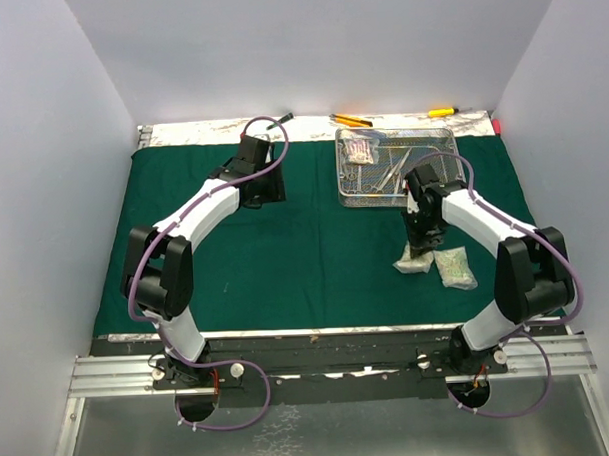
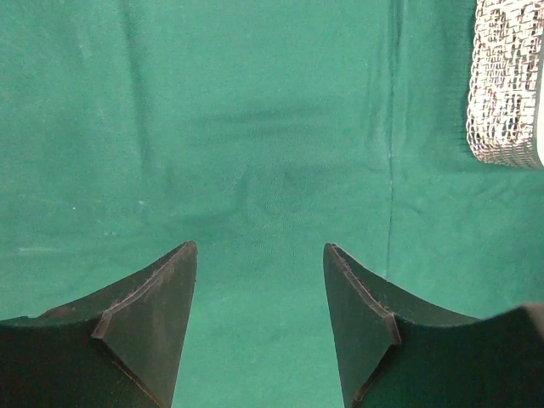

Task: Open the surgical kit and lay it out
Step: Place the medical item in the surgical kit.

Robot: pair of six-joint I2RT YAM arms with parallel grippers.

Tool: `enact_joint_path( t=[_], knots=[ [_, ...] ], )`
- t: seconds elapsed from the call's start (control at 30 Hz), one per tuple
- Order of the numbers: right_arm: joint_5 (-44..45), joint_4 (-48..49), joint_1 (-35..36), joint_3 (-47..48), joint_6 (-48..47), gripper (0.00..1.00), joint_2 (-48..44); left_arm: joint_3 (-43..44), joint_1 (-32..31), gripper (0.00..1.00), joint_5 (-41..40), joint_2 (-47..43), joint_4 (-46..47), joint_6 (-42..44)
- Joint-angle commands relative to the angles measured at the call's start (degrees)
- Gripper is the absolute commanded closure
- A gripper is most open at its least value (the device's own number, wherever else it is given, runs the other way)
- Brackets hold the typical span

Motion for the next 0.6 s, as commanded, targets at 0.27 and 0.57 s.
enact_joint_path(
  t=[0.27,0.57],
  knots=[
    [-0.61,-3.06,1.50,6.71,3.23,0.54,-3.13,-1.04,0.24,0.37,-0.32,-3.10,0.86,0.75],
    [3.56,-4.45,1.49,-1.33,32.40,0.62,-6.63,-1.39,0.22,0.37,-0.70,-3.37,0.87,0.85]
  ],
)
